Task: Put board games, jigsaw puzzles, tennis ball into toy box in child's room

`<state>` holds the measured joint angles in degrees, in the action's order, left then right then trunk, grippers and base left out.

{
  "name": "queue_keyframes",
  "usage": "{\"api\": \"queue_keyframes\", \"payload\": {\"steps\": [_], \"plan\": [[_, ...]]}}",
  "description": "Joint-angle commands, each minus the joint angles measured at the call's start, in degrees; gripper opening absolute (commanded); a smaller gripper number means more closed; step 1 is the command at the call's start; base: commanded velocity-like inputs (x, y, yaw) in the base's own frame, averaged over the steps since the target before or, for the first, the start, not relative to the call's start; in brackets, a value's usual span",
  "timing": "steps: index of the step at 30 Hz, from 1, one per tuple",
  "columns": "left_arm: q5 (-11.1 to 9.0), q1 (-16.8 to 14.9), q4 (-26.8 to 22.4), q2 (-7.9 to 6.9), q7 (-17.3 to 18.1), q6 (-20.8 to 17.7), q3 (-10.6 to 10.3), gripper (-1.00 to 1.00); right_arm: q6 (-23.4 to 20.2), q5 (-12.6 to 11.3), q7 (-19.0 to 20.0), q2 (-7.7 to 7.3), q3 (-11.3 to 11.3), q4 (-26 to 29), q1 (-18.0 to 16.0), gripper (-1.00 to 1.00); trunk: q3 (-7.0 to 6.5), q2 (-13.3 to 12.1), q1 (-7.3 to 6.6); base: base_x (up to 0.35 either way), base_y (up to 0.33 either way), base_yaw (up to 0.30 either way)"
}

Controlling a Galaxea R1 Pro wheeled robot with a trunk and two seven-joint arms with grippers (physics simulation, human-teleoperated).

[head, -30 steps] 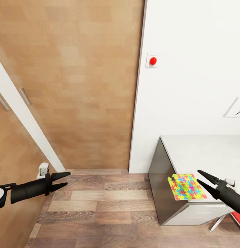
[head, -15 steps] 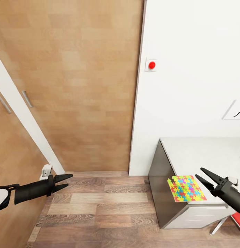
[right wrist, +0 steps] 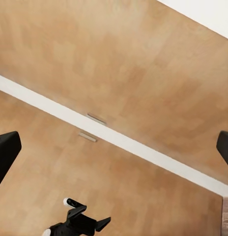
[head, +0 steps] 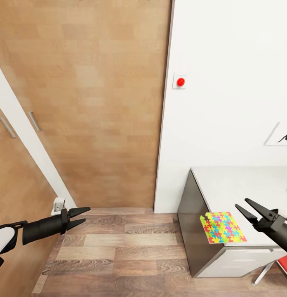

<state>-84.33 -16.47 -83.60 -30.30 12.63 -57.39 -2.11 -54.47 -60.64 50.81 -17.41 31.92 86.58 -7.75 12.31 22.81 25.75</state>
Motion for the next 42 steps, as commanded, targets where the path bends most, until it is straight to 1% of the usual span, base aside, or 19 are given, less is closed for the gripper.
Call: {"api": "queue_keyframes", "payload": {"steps": [1, 9, 14, 20, 38, 42], "plan": [[0.5, -0.1, 0.0, -0.02, 0.6, 0.0, -0.1, 1.00, -0.2, 0.1, 0.2, 0.04, 0.1, 0.0, -0.1, 1.00, 0.08, 0.1, 0.03, 0.000, 0.000, 0.000], [0.5, -0.1, 0.0, -0.01, 0.6, -0.1, 0.0, 1.00, 0.1, 0.3, -0.3, 0.22, -0.3, 0.0, -0.1, 1.00, 0.00, 0.1, 0.03, 0.000, 0.000, 0.000], [0.5, -0.1, 0.0, -0.02, 0.7, -0.1, 0.0, 1.00, 0.3, 2.1, -1.0, 0.39, -0.6, -0.1, -0.1, 1.00, -0.01, 0.1, 0.03, 0.000, 0.000, 0.000], [0.5, -0.1, 0.0, -0.02, 0.7, -0.1, 0.0, 1.00, 0.3, 2.9, -1.2, 0.43, -0.6, -0.1, -0.1, 1.00, -0.01, 0.1, 0.03, 0.000, 0.000, 0.000], [0.5, -0.1, 0.0, -0.02, 0.7, -0.2, 0.0, 1.00, 0.4, 3.2, -1.4, 0.50, -0.6, 0.0, -0.1, 1.00, -0.02, 0.1, 0.03, 0.000, 0.000, 0.000], [0.5, -0.1, 0.0, -0.02, 0.7, -0.2, -0.1, 1.00, 0.4, 3.2, -1.4, 0.48, -0.6, -0.1, -0.1, 1.00, -0.02, 0.1, 0.03, 0.000, -0.106, 0.000]]}}
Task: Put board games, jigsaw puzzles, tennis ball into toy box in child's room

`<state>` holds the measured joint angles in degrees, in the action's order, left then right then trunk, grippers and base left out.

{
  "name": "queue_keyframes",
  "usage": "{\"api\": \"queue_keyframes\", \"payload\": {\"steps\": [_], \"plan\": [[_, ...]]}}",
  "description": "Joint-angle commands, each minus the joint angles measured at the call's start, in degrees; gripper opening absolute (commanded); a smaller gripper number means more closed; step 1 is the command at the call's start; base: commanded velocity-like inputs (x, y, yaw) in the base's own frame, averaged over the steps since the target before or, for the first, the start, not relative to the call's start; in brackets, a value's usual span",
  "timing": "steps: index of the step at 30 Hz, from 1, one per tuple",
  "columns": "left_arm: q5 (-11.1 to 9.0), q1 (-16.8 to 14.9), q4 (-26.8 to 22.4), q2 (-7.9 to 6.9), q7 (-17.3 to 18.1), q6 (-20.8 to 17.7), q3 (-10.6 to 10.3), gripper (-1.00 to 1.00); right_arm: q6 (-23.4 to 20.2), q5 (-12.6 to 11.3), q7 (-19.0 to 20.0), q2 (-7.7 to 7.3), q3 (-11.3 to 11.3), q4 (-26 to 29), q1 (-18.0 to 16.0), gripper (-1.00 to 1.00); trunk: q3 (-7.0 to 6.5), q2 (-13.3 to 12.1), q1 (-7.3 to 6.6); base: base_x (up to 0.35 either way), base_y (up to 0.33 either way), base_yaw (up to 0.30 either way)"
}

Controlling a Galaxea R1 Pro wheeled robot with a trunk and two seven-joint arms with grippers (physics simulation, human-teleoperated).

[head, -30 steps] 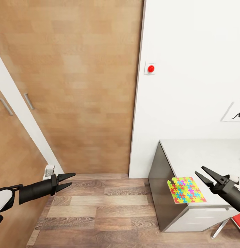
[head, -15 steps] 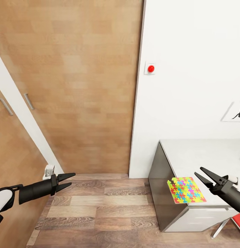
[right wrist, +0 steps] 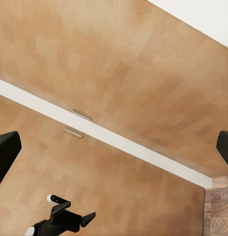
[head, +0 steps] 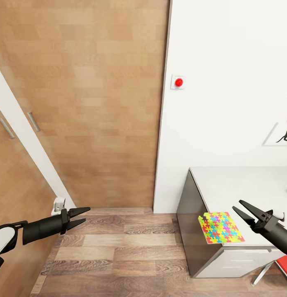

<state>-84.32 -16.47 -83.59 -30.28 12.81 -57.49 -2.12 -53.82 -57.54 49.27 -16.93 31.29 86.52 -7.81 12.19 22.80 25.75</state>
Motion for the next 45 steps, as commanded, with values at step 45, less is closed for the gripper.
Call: {"api": "queue_keyframes", "payload": {"steps": [45], "plan": [[0.5, -0.1, 0.0, -0.04, 0.6, -0.1, -0.2, 1.00, 0.3, 0.0, 0.5, 0.23, 0.1, 0.1, 0.0, 1.00, -3.35, 0.1, 0.03, 0.020, -0.138, 0.000]]}}
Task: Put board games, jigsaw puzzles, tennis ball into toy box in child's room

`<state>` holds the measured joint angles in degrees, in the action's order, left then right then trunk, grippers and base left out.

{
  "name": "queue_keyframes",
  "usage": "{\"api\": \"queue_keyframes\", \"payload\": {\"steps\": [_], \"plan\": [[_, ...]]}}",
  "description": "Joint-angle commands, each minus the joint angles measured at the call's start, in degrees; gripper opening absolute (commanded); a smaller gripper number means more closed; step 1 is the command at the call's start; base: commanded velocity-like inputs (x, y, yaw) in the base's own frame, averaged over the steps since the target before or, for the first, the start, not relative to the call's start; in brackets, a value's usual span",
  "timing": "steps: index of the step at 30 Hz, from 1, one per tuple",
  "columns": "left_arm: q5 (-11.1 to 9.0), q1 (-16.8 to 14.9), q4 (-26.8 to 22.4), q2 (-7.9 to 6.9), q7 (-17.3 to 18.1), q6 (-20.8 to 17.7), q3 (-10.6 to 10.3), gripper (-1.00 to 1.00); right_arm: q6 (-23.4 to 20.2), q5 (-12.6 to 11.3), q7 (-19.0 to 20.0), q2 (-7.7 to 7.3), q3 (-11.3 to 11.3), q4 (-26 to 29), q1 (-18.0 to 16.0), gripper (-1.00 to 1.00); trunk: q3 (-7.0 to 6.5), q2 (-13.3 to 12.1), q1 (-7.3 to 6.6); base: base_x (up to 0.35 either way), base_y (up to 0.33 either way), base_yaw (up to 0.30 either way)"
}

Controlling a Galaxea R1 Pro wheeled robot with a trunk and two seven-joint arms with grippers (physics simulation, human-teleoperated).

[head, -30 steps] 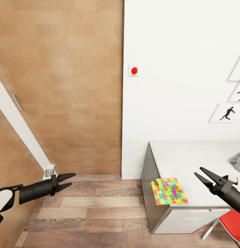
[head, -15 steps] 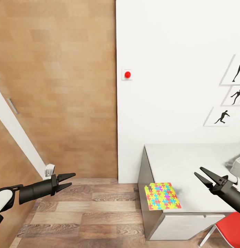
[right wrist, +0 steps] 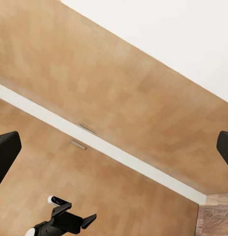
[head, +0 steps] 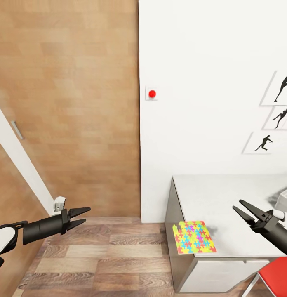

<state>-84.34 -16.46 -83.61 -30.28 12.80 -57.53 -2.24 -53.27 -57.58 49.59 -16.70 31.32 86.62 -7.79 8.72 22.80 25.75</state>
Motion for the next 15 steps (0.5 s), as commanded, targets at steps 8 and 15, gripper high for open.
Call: {"api": "queue_keyframes", "payload": {"steps": [8, 15], "plan": [[0.5, -0.1, 0.0, -0.04, 0.6, 0.0, -0.1, 1.00, 1.1, 0.0, 0.4, 0.00, 0.0, 0.0, 0.0, 1.00, -0.64, 0.1, 0.04, 0.000, 0.000, 0.000], [0.5, -0.1, 0.0, -0.04, 0.6, 0.0, -0.1, 1.00, 1.3, 0.0, 0.5, -0.04, -0.1, 0.0, 0.0, 1.00, -1.30, 0.1, 0.04, 0.091, -0.102, 0.001]]}}
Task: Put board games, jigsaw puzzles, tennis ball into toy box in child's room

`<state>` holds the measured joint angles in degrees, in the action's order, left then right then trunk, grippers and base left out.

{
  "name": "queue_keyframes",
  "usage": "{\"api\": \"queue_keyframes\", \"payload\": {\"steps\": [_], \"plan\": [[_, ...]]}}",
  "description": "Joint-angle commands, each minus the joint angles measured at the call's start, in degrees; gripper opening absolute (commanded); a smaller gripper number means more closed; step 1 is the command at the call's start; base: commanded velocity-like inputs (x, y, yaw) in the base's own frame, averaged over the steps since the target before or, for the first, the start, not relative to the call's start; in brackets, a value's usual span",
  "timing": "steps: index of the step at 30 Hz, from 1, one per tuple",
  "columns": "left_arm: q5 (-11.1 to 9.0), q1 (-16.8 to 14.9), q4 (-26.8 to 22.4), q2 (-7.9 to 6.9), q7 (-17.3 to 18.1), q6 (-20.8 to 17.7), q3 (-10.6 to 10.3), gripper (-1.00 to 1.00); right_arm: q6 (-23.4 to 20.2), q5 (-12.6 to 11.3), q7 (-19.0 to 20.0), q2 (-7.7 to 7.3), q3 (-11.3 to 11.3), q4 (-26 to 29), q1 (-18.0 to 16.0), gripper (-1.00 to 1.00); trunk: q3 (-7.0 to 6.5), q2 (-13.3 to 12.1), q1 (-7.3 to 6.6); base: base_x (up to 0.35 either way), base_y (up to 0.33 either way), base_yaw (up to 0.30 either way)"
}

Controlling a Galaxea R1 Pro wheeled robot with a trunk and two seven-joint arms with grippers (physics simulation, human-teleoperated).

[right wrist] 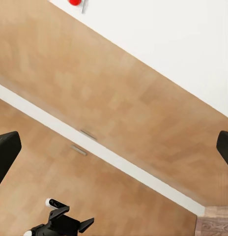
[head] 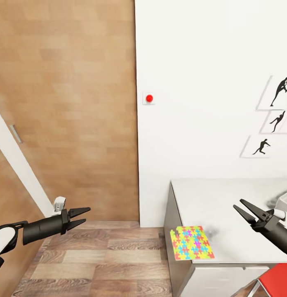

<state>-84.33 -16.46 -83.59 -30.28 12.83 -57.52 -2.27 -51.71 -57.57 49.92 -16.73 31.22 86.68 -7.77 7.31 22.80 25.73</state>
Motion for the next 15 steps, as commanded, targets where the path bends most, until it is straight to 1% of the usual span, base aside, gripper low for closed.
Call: {"api": "queue_keyframes", "payload": {"steps": [1, 7, 15], "plan": [[0.5, -0.1, 0.0, -0.04, 0.5, 0.0, -0.1, 1.00, -0.2, 0.0, 0.1, -0.01, 0.0, 0.0, -0.1, 1.00, 0.03, 0.1, 0.05, 0.175, -0.198, 0.044], [0.5, -0.1, 0.0, -0.04, 0.5, 0.0, -0.1, 1.00, -0.2, 0.0, 0.2, -0.03, 0.0, -0.1, -0.1, 1.00, -0.34, 0.1, 0.05, 0.181, -0.190, 0.075], [0.5, -0.1, 0.0, -0.04, 0.4, 0.0, -0.1, 1.00, -0.2, 0.0, 0.1, -0.06, 0.0, -0.1, -0.1, 1.00, -0.42, 0.1, 0.05, 0.118, -0.132, 0.019]]}}
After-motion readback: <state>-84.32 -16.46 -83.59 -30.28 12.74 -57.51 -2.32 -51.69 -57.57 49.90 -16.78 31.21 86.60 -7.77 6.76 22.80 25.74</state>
